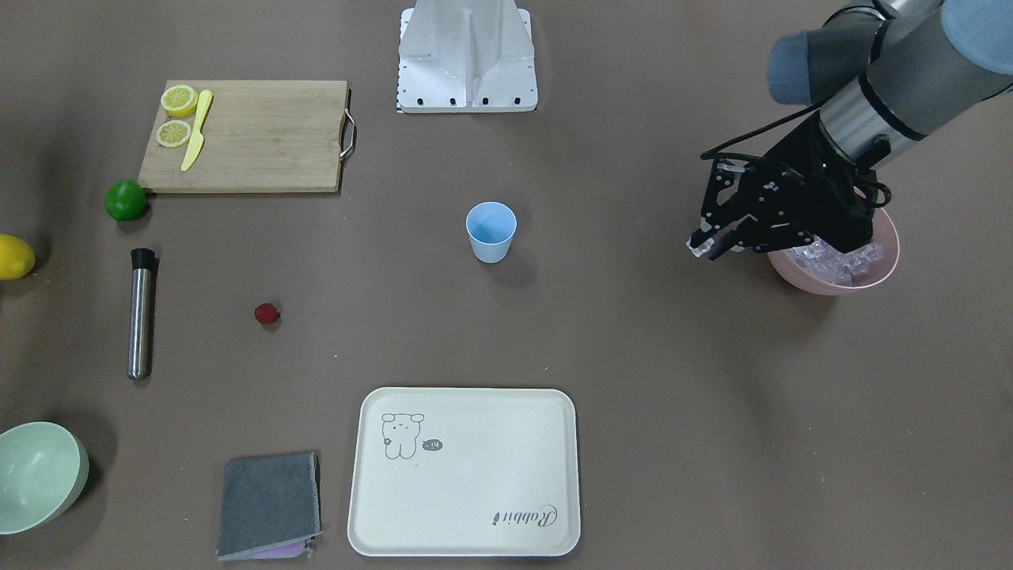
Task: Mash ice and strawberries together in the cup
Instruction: 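Carry the ice cube with the left gripper over the light-blue cup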
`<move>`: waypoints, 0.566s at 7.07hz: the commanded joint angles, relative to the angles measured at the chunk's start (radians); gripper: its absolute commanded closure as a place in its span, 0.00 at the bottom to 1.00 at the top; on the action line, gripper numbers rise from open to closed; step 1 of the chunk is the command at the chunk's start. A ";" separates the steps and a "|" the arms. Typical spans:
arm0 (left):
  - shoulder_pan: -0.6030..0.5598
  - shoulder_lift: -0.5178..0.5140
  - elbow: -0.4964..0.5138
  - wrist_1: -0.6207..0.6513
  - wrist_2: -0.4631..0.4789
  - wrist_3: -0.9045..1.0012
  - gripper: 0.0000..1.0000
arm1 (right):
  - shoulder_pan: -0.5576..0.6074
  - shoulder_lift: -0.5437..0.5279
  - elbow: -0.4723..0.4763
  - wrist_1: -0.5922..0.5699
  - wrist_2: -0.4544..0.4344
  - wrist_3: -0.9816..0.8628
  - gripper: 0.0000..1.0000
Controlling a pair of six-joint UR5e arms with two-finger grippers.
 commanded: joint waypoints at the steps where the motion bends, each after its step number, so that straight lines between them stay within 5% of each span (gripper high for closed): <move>1: 0.098 -0.071 -0.013 -0.004 0.095 -0.140 1.00 | 0.000 0.001 -0.001 0.000 0.000 0.002 0.00; 4: 0.312 -0.087 -0.017 -0.112 0.362 -0.327 1.00 | 0.000 0.001 -0.002 0.002 0.000 0.000 0.00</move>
